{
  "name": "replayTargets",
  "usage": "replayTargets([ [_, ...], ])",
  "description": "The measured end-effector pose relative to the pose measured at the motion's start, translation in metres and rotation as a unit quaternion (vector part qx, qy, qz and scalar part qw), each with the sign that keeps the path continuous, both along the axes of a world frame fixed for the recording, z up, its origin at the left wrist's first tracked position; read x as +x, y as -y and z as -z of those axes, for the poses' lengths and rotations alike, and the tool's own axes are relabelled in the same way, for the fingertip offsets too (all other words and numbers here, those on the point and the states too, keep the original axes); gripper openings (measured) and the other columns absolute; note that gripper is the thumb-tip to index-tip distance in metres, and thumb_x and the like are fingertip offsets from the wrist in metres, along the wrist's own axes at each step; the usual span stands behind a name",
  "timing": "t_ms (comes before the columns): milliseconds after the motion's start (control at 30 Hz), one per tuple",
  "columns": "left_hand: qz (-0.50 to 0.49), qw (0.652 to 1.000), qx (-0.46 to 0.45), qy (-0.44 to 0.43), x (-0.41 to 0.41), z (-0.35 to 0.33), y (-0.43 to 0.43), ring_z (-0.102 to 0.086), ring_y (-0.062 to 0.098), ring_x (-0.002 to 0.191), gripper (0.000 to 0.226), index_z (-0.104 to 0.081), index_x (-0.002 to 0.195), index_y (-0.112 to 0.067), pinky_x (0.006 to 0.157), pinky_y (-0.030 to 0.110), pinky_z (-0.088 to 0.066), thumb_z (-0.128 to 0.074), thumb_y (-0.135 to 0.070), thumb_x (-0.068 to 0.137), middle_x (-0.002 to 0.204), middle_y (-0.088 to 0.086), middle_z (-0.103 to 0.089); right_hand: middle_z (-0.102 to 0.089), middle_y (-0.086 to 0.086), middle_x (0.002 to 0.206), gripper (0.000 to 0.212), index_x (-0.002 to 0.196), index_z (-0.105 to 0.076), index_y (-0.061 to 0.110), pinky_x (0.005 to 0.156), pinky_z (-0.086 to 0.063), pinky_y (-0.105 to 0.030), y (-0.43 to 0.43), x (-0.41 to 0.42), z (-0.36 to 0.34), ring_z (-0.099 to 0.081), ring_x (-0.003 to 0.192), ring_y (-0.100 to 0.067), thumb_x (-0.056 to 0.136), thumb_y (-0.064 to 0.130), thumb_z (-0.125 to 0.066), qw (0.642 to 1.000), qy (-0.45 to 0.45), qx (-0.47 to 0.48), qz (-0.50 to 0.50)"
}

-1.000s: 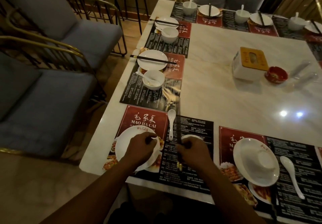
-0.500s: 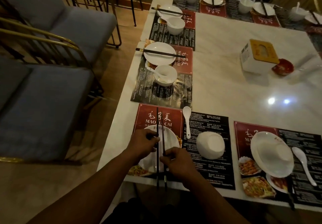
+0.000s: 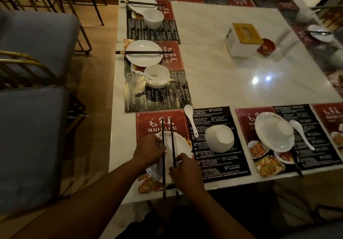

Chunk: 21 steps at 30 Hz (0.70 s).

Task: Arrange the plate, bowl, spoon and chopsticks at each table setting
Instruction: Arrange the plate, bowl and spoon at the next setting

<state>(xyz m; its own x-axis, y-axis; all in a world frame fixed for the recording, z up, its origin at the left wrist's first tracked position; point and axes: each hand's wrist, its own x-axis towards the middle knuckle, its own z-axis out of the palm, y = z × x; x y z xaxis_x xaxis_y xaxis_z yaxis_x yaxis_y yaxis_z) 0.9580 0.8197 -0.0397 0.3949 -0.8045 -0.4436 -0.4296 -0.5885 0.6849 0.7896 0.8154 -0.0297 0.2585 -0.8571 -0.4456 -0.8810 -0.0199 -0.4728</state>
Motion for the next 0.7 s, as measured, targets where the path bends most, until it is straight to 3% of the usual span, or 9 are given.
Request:
replayTargets([
  [167,-0.001,1.0,-0.005,-0.023,0.005,0.004,0.002,-0.072,0.016,0.082,0.028,-0.072,0.111,-0.013,0.078,0.04,-0.061,-0.074,-0.024,0.085,0.097,0.004,-0.075,-0.07,0.0,0.106,0.035,0.117,-0.063,0.021,0.083,-0.056,-0.033,-0.005,0.006,0.003,-0.065,0.097,-0.016,0.086,0.033,-0.072,1.0,0.02,-0.006,0.003],
  [300,-0.002,0.997,-0.035,0.067,0.013,0.002,-0.005,-0.068,0.015,0.09,0.025,-0.073,0.11,-0.017,0.085,0.034,-0.057,-0.073,-0.027,0.087,0.1,0.0,-0.074,-0.072,0.003,0.104,0.032,0.115,-0.063,0.022,0.082,-0.057,-0.033,-0.007,0.009,0.005,-0.067,0.095,-0.014,0.089,0.041,-0.066,0.999,0.041,-0.027,0.013],
  [400,-0.015,0.993,-0.057,0.105,0.024,0.0,-0.013,-0.065,0.011,0.082,0.015,-0.071,0.099,-0.021,0.075,0.028,-0.055,-0.075,-0.021,0.084,0.09,-0.005,-0.07,-0.072,0.004,0.099,0.044,0.115,-0.061,0.024,0.073,-0.053,-0.023,-0.007,0.009,0.005,-0.067,0.088,-0.009,0.082,0.053,-0.069,0.999,0.039,-0.021,0.01],
  [500,-0.02,0.995,-0.037,0.094,0.037,0.002,-0.02,-0.06,0.005,0.074,0.015,-0.068,0.092,-0.025,0.064,0.02,-0.046,-0.078,-0.022,0.081,0.081,-0.011,-0.064,-0.068,0.007,0.095,0.06,0.111,-0.059,0.025,0.071,-0.053,-0.025,-0.003,0.013,0.002,-0.065,0.086,-0.009,0.07,0.066,-0.074,1.0,0.024,-0.007,0.006],
  [633,-0.012,0.999,-0.007,0.052,0.041,0.009,-0.031,-0.058,-0.003,0.074,0.025,-0.07,0.103,-0.03,0.062,0.013,-0.039,-0.079,-0.026,0.08,0.082,-0.022,-0.06,-0.063,0.009,0.087,0.05,0.105,-0.059,0.023,0.061,-0.043,-0.018,0.005,0.018,0.002,-0.062,0.081,-0.008,0.071,0.054,-0.08,1.0,0.02,0.005,-0.021],
  [700,-0.011,0.999,-0.012,0.04,0.041,0.014,-0.035,-0.055,-0.007,0.073,0.033,-0.07,0.11,-0.03,0.063,0.012,-0.04,-0.08,-0.026,0.079,0.087,-0.02,-0.062,-0.065,0.007,0.085,0.043,0.105,-0.061,0.021,0.064,-0.045,-0.019,0.009,0.017,0.004,-0.064,0.084,-0.01,0.074,0.044,-0.081,0.999,0.027,0.018,-0.025],
])
